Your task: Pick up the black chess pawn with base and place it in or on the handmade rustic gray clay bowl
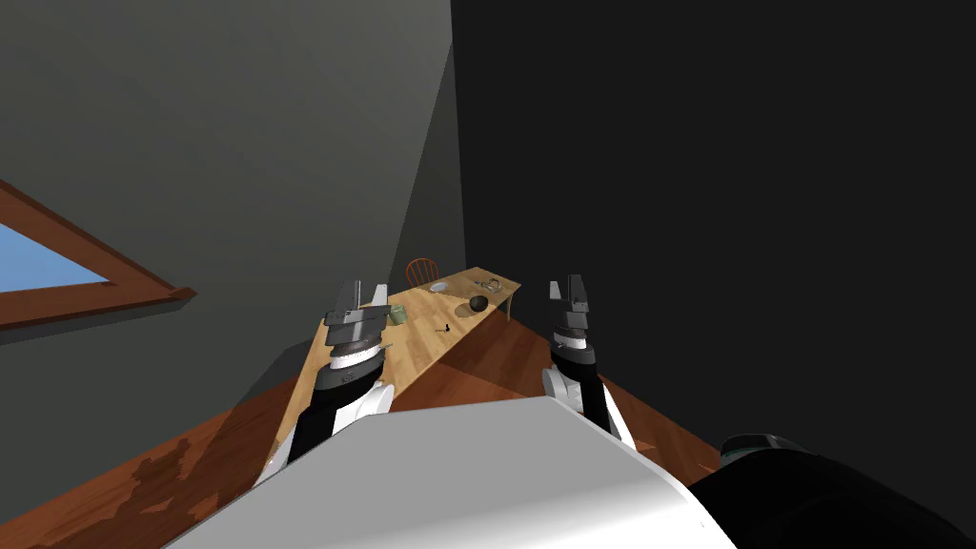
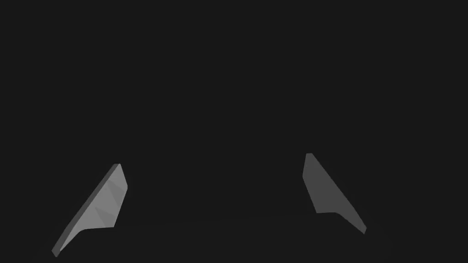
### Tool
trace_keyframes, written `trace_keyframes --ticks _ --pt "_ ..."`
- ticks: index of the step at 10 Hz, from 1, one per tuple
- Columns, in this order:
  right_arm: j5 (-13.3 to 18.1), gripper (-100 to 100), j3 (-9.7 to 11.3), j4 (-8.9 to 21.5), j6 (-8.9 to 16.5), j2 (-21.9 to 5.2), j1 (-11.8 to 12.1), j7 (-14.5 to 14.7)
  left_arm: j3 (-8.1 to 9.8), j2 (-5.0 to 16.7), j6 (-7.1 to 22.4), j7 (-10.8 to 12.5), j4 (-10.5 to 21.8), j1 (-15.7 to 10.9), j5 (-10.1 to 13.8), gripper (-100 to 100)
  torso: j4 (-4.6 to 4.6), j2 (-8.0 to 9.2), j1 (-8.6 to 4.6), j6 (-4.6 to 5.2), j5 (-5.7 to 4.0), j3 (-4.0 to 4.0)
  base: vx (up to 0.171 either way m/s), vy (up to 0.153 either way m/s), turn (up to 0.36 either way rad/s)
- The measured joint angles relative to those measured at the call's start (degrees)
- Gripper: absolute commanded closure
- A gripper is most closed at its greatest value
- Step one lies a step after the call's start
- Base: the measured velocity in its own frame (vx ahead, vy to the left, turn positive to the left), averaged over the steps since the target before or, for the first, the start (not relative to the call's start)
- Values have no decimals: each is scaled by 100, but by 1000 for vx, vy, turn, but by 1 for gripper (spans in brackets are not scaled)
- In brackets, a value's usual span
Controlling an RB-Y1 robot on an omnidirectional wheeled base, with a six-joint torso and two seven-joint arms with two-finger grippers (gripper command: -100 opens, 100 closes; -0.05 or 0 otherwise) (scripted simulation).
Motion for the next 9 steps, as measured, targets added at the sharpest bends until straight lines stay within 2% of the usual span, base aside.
trace_keyframes --ticks 2,4,5,7,9 --pt "0 0 0 0 0 0 0 0 -5 174 26 -159 231 -71 -68 -100 -3 -13 -7 0 -1 -7 37 -26 14" --pt "0 0 0 0 0 0 0 0 -19 288 -69 -344 584 -131 -140 -100 -4 -17 -10 0 -2 -10 40 -29 15" --pt "0 0 0 0 0 0 0 0 51 383 -39 -409 709 -186 -140 -100 -4 -18 -9 0 -2 -10 44 -32 16" --pt "0 0 0 0 0 0 0 0 85 461 -39 -564 1006 -309 -190 -100 -4 -15 -9 0 -2 -9 28 -25 10" --pt "0 0 0 0 0 0 0 0 111 523 -96 -753 1439 -439 -259 -100 -4 -17 -12 0 -2 -10 49 -39 21"
